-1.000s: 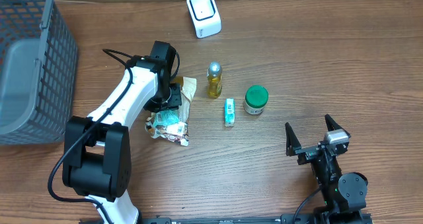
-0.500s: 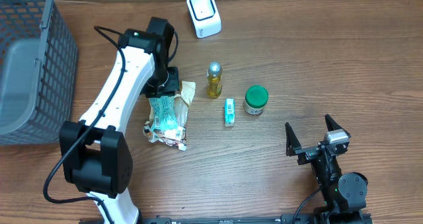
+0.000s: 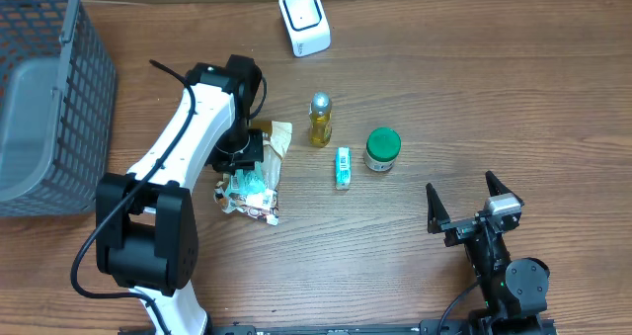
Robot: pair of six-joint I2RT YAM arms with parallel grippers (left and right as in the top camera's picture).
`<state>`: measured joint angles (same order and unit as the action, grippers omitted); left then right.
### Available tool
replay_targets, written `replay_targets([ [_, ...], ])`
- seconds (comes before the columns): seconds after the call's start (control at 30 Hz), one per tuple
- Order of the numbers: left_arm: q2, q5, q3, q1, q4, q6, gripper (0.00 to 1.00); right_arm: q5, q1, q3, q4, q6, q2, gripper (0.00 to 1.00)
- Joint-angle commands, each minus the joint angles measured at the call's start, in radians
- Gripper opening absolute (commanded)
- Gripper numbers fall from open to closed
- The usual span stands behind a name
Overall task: Scan the item barcode
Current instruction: 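Lower the wipes pack onto the table left of the Vim bottle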
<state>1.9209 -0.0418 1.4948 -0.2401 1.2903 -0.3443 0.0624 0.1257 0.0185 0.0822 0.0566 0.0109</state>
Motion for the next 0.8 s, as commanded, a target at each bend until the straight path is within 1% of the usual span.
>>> replay_targets([
  [0.0, 0.003, -0.022, -0.031, 0.006, -0.014, -0.019, 0.23, -0.008, -0.003, -0.011, -0.004, 0.004, -0.007, 1.00],
  [0.47, 0.003, -0.022, -0.069, 0.006, -0.088, -0.021, 0.23, -0.008, -0.003, -0.011, -0.004, 0.004, -0.007, 1.00],
  [0.77, 0.003, -0.022, -0.090, 0.006, -0.103, -0.030, 0.24, -0.008, -0.003, -0.011, -0.004, 0.004, -0.007, 1.00],
])
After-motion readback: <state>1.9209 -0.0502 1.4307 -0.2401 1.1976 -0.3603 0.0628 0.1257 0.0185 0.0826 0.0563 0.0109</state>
